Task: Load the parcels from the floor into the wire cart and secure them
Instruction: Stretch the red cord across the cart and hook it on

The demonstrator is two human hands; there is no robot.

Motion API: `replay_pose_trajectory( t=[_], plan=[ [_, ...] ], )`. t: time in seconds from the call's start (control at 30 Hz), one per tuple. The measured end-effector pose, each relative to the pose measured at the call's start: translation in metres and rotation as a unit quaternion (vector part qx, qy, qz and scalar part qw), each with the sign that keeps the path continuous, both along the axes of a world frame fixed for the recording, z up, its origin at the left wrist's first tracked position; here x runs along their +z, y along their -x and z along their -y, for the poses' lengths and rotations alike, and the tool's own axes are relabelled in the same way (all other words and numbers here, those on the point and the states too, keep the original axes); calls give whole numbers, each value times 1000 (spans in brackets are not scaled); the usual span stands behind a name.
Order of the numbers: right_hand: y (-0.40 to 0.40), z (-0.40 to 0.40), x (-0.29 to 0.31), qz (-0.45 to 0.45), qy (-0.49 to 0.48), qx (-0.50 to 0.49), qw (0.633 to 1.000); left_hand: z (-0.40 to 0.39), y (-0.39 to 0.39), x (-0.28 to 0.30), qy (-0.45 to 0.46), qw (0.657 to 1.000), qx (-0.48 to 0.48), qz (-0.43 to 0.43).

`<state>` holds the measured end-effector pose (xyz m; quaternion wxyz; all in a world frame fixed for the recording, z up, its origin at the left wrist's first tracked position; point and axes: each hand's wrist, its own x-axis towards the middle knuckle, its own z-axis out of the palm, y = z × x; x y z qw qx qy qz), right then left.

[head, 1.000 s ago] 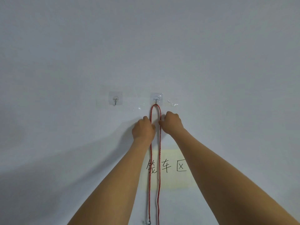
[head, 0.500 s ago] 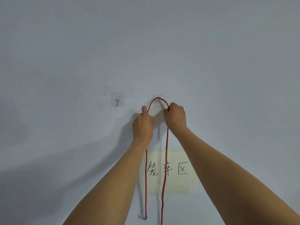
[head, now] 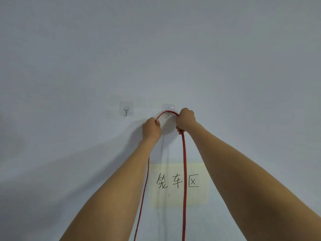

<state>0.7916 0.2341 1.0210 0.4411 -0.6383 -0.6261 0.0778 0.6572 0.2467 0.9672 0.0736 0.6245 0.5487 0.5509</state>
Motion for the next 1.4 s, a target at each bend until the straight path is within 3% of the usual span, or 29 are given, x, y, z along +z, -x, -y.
replay_pose_trajectory(
  t=[0.17,0.4,0.57,0.77,1.4],
  plan=[
    [4,6,-9,41,-33,-24,998,8,-6,4,16,1000,-17,0],
    [13,19,1,7,-147,-48,988,21,-16,23,-43,998,-2,53],
    [3,38,-8,-16,-187,-22,982,39,-1,10,-35,997,-27,58],
    [-16,81,-68,49,-182,42,981,95,31,-55,43,996,-74,-10],
    [20,208,-257,28,-20,77,996,243,88,-278,306,947,-102,-14]
  ],
)
